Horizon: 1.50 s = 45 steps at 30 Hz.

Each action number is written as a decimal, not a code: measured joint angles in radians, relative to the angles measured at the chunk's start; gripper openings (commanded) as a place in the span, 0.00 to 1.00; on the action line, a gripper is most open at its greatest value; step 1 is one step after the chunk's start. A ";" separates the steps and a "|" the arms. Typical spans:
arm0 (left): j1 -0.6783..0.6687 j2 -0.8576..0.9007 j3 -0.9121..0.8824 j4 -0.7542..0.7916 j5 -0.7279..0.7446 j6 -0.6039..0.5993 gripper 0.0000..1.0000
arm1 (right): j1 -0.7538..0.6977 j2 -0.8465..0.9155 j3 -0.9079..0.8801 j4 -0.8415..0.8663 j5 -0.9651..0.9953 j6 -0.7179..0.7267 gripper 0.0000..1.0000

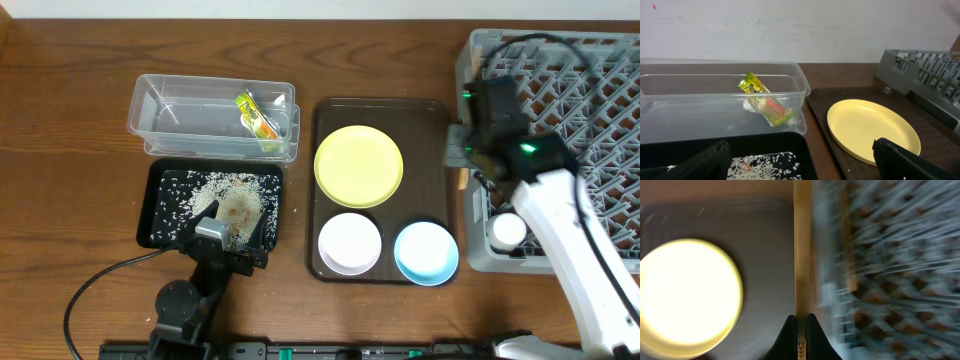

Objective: Sort waste into correct bins and load items into the dishwasher rack

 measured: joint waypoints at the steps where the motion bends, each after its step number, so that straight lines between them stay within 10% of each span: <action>1: 0.000 0.000 0.000 0.000 0.000 0.000 0.93 | -0.015 -0.021 0.000 0.002 0.036 -0.014 0.01; 13: 0.000 0.000 0.000 0.000 0.000 0.000 0.92 | -0.174 0.107 -0.008 0.116 0.183 -0.130 0.01; 19: 0.000 0.000 0.000 0.000 0.000 0.000 0.92 | -0.175 0.181 -0.023 0.134 0.184 -0.143 0.52; 22: 0.000 0.000 0.000 0.000 0.000 0.000 0.92 | -0.175 0.172 -0.023 0.133 0.177 -0.146 0.62; 45: 0.000 0.000 0.000 0.000 0.000 0.000 0.92 | -0.175 -0.125 -0.023 -0.055 -0.209 -0.120 0.47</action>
